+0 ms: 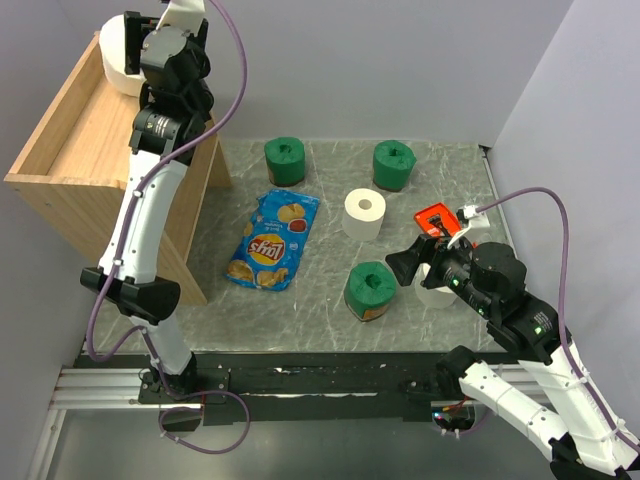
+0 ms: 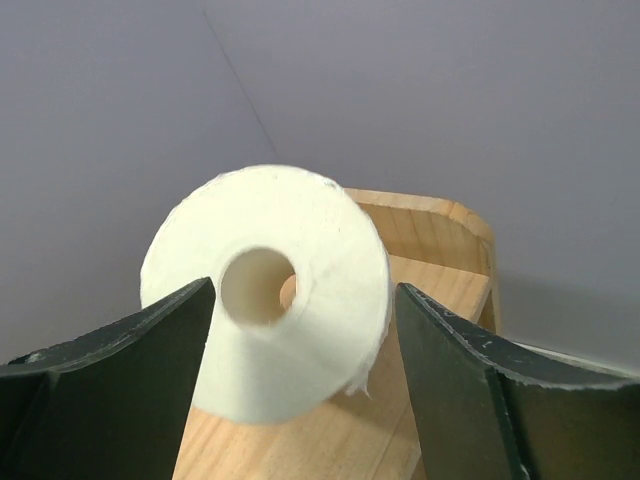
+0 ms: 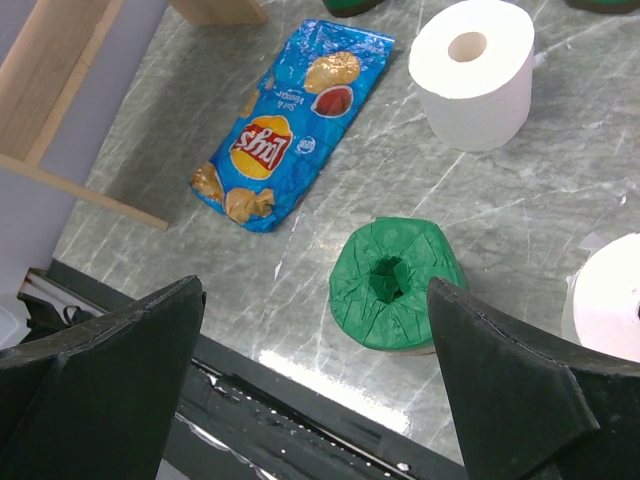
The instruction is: Place and organize the paper towels onto the shelf
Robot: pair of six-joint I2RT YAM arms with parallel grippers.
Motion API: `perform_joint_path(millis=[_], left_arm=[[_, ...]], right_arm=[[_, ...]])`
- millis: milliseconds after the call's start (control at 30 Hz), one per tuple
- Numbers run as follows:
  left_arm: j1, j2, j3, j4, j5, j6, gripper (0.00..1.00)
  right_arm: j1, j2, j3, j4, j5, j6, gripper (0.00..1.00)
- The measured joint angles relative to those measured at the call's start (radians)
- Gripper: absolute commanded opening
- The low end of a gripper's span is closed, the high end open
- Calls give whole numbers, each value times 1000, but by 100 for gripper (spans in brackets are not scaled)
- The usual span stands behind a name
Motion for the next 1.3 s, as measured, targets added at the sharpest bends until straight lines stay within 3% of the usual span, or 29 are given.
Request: perform_joint_path(millis=[300, 500, 733, 900, 967, 1067, 1300], left_arm=[[0, 0, 0, 7, 0, 13, 81], [-32, -13, -23, 8, 7, -8, 97], [-289, -126, -222, -74, 79, -66, 96], [-490, -221, -428, -143, 171, -131, 96], [-549, -256, -517, -165, 206, -168, 96], [-603, -304, -653, -178, 277, -233, 96], [-641, -428, -1009, -112, 434, -352, 96]], right_arm=[[0, 5, 1, -1, 0, 0, 100], [0, 28, 19, 0, 4, 2, 99], [0, 128, 40, -19, 54, 46, 98], [0, 215, 52, -84, 177, 79, 98], [-1, 261, 59, -117, 240, 86, 92], [-23, 322, 65, -154, 304, 99, 80], [-221, 429, 40, -192, 319, 119, 78]])
